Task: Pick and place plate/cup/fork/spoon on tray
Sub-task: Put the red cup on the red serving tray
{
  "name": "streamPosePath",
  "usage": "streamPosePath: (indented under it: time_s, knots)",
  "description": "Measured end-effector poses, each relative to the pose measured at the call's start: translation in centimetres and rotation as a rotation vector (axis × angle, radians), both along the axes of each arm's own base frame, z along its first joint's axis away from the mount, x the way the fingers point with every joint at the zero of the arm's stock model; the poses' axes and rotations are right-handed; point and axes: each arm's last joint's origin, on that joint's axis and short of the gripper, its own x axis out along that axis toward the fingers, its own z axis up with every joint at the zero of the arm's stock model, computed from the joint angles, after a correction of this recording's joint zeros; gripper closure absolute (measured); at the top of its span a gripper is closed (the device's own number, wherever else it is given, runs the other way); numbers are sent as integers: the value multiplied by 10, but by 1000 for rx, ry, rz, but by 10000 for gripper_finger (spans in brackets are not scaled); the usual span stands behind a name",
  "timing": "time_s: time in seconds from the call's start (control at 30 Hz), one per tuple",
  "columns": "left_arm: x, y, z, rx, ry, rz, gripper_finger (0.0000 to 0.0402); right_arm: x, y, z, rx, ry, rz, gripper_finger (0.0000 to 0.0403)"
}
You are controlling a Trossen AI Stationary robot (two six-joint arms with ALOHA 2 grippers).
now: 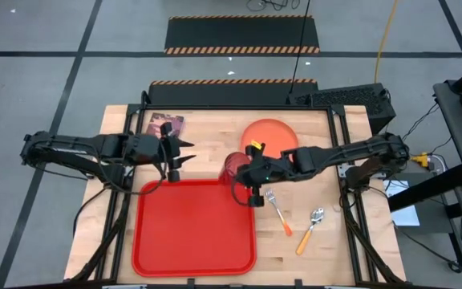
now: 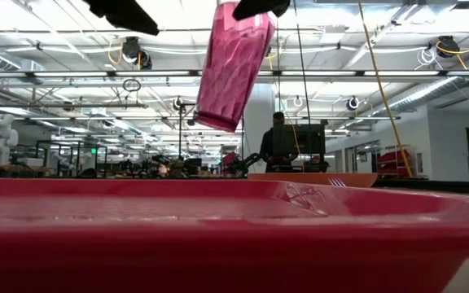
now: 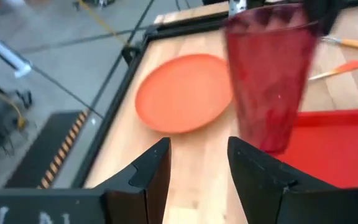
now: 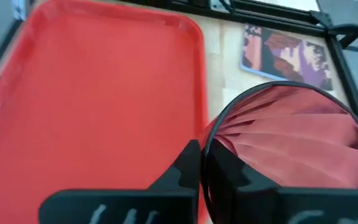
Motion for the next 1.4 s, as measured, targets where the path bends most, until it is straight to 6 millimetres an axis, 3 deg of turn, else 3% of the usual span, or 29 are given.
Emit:
streamPosePath:
  time_s: [0.2, 0.43, 0.53, 0.67, 0.9, 1.4]
  knots:
    - [-4, -8, -7, -113, 43, 32, 238, -4, 20, 0, 51, -16, -51, 401]
    - [-5, -25, -7, -168, 22, 27, 238, 0, 35, 28, 113, -88, -102, 400]
    - [-6, -32, -9, -162, 24, 32, 238, 5, 37, 30, 138, -61, -131, 400]
    - [-7, -40, -10, -156, 25, 21, 238, 11, 37, 21, 146, 6, -173, 400]
    - [-11, -45, -13, -125, 60, 24, 238, 26, 40, -14, 149, 144, -204, 399]
    - [-11, -45, -12, -123, 51, 17, 238, 30, 41, -41, 78, 236, -175, 399]
